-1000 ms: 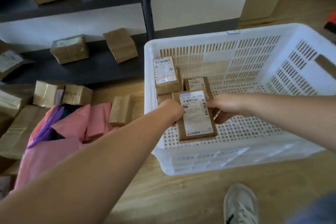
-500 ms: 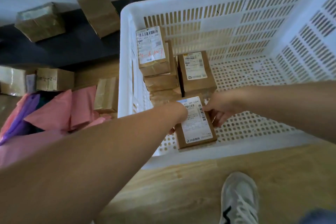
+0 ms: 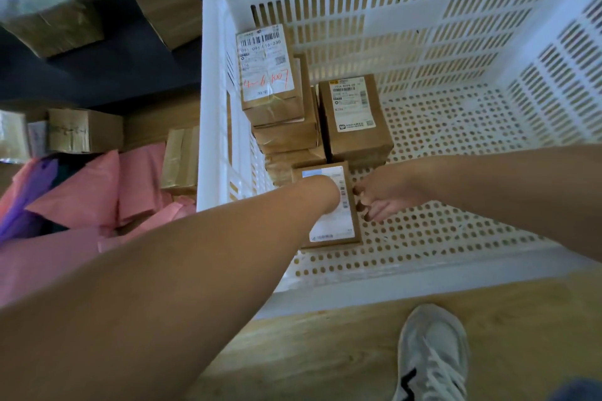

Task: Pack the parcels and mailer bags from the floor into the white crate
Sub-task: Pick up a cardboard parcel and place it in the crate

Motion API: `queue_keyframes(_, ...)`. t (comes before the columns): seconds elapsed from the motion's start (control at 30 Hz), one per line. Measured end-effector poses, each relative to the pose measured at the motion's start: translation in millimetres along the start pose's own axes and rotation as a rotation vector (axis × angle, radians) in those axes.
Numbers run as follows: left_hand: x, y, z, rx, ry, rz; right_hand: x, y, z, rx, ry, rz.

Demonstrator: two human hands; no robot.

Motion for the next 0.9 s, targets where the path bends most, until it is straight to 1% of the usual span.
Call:
queue_keyframes(0.07,0.4,-1.9,-2.9,0.125,-0.177,0.008,4.2,-0.2,1.4,-0.04,0.052,0.064)
queue_keyframes(0.1,1.6,-0.7,-2.0,0.137,-0.186,0.011,7.6,2.3,3.9,-0.066,0.107,0.118)
queue_keyframes(0.2,-3.3,5.6,4.8,0.177,-0.082,-0.033,13.5,10.1,9.0,-0.12,0.228,0.222)
queue_keyframes(0.33,-6.3,8.2,10.7,0.15,-0.06,-0.057,9.1,10.1,12.3,-0.136,0.34,0.22)
queue_keyframes(0.37,-6.6,8.4,12.0,0.124,-0.008,-0.048,6.7,10.8,13.7,-0.134,0.37,0.201)
queue_keyframes(0.53,-9.7,15.7,16.6,0.063,0.058,-0.057,-11.8,21.1,27.5,-0.153,0.446,0.043)
queue_keyframes(0.7,-15.0,33.0,31.6,-0.032,0.332,-0.167,-23.3,47.0,48.3,-0.217,0.523,-0.044)
queue_keyframes(0.77,-15.8,42.3,40.3,-0.011,0.479,-0.252,-22.0,62.6,60.1,-0.255,0.599,-0.119)
queue_keyframes(0.87,-18.6,64.7,60.2,-0.034,0.63,-0.491,-16.1,87.6,80.8,-0.366,0.744,-0.315)
queue_keyframes(0.9,-21.0,71.4,64.9,-0.024,0.657,-0.549,-15.2,96.0,87.2,-0.404,0.746,-0.372)
Point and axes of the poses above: each hand's wrist, its own y-axis away from the middle knuckle, its own x-axis out of the palm, z = x × y, the point moved 3 cm from there along -y, towards the middle knuckle, and after that the axes turned 6 degrees about -x, right-handed, at the moved point
